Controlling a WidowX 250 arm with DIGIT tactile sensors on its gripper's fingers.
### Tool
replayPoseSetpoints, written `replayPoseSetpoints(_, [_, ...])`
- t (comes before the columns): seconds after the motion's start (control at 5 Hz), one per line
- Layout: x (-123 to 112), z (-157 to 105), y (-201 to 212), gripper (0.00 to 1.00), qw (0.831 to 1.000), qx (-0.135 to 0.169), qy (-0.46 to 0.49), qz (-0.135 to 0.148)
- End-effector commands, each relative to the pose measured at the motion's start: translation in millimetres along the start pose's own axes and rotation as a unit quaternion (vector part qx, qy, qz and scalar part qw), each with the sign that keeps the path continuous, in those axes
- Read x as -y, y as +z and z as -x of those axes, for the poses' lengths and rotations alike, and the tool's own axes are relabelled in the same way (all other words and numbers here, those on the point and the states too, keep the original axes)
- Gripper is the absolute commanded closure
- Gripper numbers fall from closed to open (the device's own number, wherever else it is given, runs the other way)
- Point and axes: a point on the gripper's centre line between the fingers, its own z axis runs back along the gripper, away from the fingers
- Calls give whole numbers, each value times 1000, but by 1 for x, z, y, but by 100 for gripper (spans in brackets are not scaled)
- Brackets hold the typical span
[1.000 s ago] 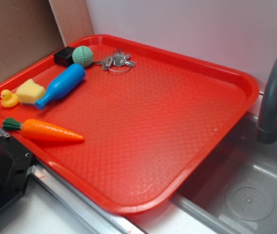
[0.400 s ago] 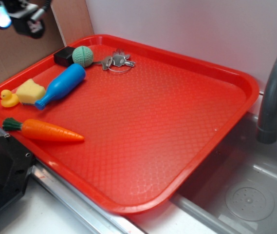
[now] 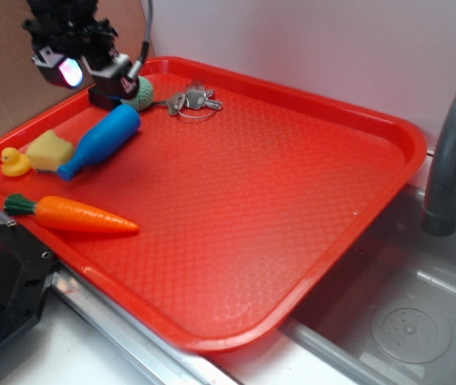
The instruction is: Grab the blue bottle.
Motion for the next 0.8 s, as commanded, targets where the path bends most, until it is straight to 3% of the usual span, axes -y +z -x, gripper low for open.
replayPoseSetpoints(0.0, [-17, 2, -30, 0, 999, -32, -26, -34])
replayPoseSetpoints(0.2, [-19, 5, -50, 0, 995, -72, -44, -57])
replayPoseSetpoints(0.4, [-7, 8, -60, 0, 991, -90, -68, -69])
replayPoseSetpoints(0.6, [13, 11, -37, 100, 991, -68, -96, -67])
